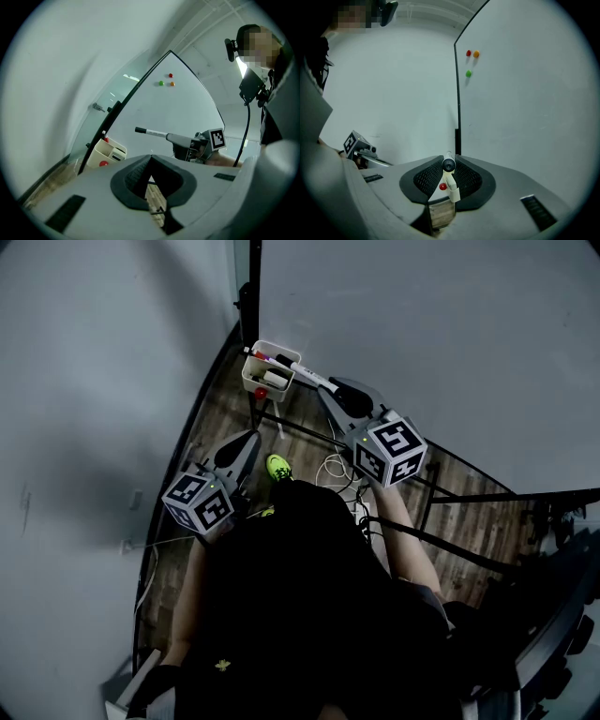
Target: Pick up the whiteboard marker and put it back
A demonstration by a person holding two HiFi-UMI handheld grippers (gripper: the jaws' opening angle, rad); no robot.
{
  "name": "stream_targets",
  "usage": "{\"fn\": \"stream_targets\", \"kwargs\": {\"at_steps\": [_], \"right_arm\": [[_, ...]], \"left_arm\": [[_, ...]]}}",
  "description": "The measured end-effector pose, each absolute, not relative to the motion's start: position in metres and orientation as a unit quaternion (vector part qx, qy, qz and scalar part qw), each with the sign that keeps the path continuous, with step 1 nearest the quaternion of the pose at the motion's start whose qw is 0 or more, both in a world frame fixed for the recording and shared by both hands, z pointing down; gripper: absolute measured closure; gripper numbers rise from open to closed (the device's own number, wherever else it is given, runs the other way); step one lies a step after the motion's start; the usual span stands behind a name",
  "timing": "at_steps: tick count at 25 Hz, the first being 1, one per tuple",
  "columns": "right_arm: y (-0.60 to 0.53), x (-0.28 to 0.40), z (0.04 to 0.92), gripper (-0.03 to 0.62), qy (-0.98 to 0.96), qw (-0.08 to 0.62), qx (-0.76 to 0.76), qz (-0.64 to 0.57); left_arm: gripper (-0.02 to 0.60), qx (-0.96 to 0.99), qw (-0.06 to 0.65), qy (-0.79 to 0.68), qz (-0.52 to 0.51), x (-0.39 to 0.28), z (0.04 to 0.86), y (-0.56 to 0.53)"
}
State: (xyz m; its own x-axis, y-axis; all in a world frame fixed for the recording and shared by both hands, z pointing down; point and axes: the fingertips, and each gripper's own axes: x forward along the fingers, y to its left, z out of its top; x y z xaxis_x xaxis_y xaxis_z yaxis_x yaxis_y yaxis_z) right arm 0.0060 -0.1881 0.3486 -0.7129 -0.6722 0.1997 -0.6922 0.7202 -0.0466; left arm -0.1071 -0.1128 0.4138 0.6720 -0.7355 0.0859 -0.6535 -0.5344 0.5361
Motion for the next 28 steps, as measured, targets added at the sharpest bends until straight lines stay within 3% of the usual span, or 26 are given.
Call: {"fn": "stream_targets", "kwargs": {"at_steps": [28], "right_arm": [[-0.248,-0.009,0.400,0.511,-0.923,0.151,0.343,0.088]], "left_arm": [[0.549,0.844,0.319,-0.426,-0.062,-0.117,0.437,-0.136]]}}
